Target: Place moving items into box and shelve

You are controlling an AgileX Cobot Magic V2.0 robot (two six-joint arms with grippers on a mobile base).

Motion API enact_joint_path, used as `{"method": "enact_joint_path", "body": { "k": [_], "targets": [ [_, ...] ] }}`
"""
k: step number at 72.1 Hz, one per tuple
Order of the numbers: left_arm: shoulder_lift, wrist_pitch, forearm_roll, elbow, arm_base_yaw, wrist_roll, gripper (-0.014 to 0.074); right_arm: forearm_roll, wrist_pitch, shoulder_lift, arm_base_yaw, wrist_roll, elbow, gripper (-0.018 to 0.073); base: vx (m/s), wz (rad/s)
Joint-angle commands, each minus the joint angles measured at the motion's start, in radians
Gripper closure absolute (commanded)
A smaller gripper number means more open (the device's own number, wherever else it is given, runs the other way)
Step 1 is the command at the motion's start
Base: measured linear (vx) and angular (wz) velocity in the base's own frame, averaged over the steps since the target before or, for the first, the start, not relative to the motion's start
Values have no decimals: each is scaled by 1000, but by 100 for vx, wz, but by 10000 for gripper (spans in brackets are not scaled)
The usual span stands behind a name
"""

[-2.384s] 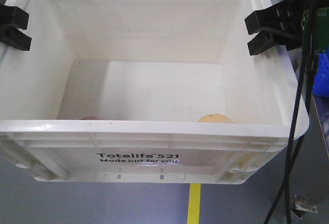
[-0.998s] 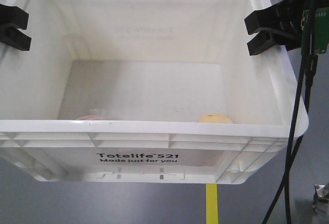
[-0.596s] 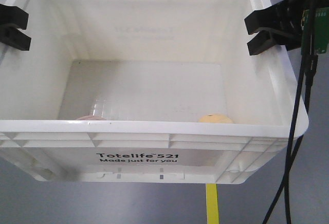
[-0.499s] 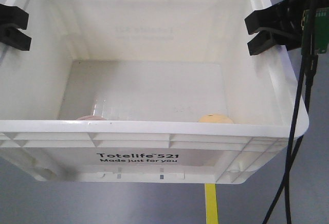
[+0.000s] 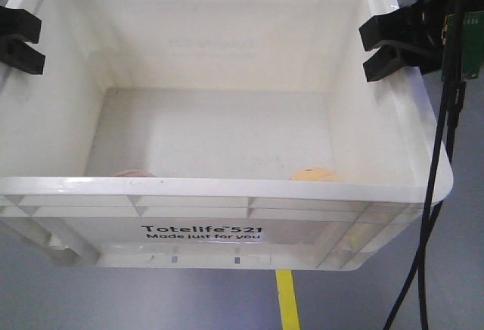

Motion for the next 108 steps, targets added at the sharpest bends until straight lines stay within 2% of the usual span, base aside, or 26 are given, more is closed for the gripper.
{"method": "enact_joint_path", "body": {
  "k": [1, 73, 108],
  "targets": [
    [-36, -114, -20, -50, -1, 1, 613, 26, -22, -45, -1, -35, -41, 571, 51, -37],
    [-36, -114, -19, -50, -1, 1, 613, 29, -22, -45, -1, -35, -41, 571, 47, -41],
    [-36, -114, -18, -50, -1, 1, 613, 29, -22, -45, -1, -35, -41, 571, 40, -56]
  ]
}}
